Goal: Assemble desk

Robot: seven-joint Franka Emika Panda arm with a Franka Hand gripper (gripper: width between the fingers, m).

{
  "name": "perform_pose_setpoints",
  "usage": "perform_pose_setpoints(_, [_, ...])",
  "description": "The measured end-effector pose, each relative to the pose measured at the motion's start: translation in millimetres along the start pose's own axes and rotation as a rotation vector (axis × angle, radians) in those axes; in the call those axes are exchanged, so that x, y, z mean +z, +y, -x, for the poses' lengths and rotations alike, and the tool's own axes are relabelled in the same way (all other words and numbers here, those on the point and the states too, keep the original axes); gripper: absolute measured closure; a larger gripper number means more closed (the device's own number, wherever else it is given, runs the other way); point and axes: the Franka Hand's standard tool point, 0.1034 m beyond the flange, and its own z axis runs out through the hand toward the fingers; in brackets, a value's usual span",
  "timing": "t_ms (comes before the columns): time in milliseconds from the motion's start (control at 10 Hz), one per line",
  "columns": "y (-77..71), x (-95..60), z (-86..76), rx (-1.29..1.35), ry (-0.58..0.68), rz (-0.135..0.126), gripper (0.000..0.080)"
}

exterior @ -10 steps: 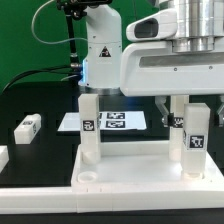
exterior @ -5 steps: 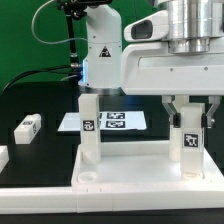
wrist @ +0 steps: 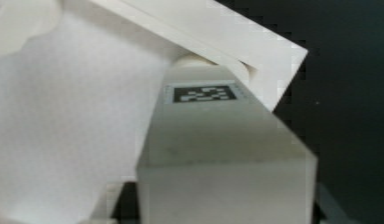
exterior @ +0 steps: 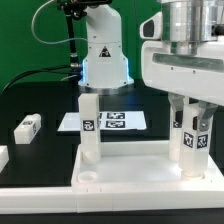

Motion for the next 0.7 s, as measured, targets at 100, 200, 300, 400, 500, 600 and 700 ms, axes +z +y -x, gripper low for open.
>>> perform_pose_setpoints(100, [2.8, 0.2, -1.0, 0.130, -0.009, -0.017, 0.0511])
perform_pose_setpoints(200, [4.4, 0.3, -0.6, 0.224, -0.018, -0.029, 0.0511])
perform_pose_setpoints(300, [6.6, 0.3, -0.7, 0.296, -0.028, -0.040, 0.0511])
perform_pose_setpoints(400, [6.3, 0.7, -0.1, 0.292, -0.028, -0.040, 0.0427])
perform_pose_setpoints(500, [6.7, 1.5, 0.1, 0.287, -0.028, -0.039, 0.0427])
perform_pose_setpoints(600, [6.7, 1.6, 0.2, 0.283, -0.028, -0.038, 0.0248])
perform_pose_setpoints(700, [6.5, 1.7, 1.4, 0.212, -0.026, -0.040, 0.0248])
